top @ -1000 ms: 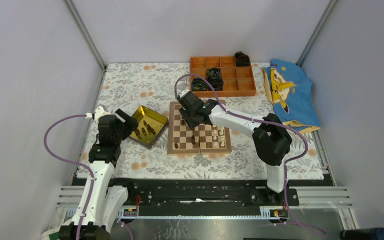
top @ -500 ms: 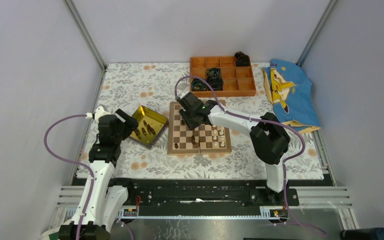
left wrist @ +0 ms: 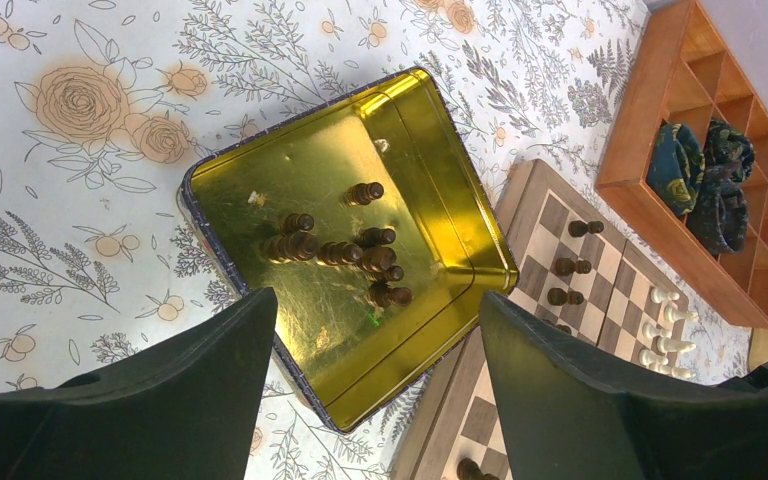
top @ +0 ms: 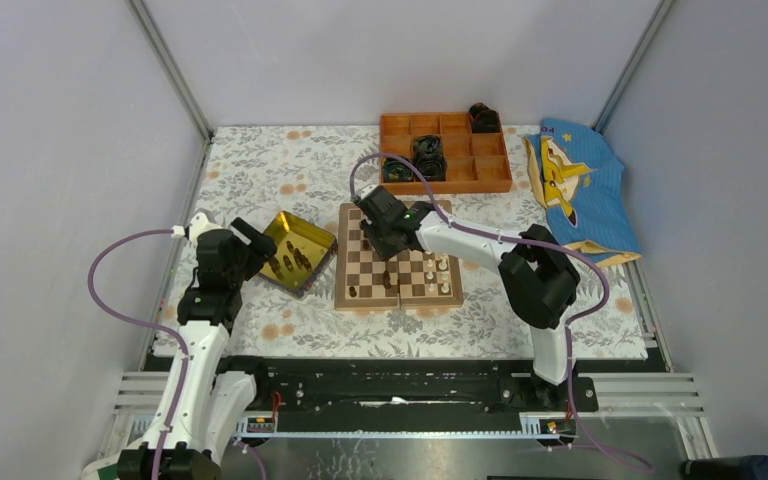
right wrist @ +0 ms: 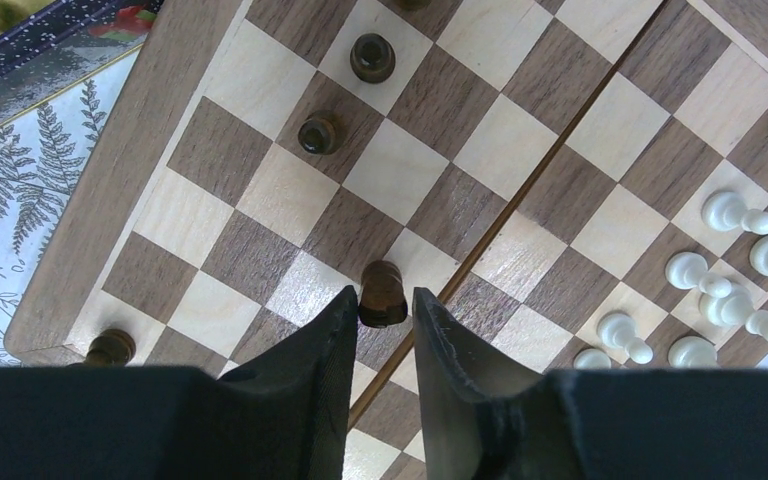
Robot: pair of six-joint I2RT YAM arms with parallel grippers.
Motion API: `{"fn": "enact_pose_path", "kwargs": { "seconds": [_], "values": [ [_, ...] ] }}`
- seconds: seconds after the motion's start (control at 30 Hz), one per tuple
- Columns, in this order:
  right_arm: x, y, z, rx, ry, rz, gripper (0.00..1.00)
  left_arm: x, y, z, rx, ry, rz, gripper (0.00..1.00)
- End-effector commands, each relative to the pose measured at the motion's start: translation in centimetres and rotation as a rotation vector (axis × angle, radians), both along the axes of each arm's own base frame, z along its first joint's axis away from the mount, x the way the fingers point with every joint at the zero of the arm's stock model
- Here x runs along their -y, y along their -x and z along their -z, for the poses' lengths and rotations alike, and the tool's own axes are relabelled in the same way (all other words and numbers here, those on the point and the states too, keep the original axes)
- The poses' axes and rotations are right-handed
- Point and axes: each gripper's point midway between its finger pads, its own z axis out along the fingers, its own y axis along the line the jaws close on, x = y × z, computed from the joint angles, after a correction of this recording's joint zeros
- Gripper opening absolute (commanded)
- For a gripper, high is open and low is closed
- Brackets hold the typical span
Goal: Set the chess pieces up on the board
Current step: Pick up the chess piece from the chessboard.
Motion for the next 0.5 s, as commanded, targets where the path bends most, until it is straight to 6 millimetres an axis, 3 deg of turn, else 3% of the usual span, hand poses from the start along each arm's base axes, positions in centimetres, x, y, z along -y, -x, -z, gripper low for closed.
{"fn": "enact_pose_path", "kwargs": {
  "seconds": [0.0, 0.2, 0.47],
  "values": [
    [-0.2, -0.5, 0.2, -0.007, -0.024, 0.009, 0.31, 0.5, -0.5, -0.2, 0.031, 0.01, 0.018, 0.82],
    [-0.2, -0.6, -0.3, -0.002, -0.029, 0.006, 0.19, 0.4, -0.5, -0.2, 0.031, 0.01, 0.017, 0.82],
    [-0.8, -0.8, -2.3, 0.022, -0.06, -0.008, 0.16, 0.3, -0.4, -0.4, 0.039, 0.007, 0.012, 0.82]
  ]
}}
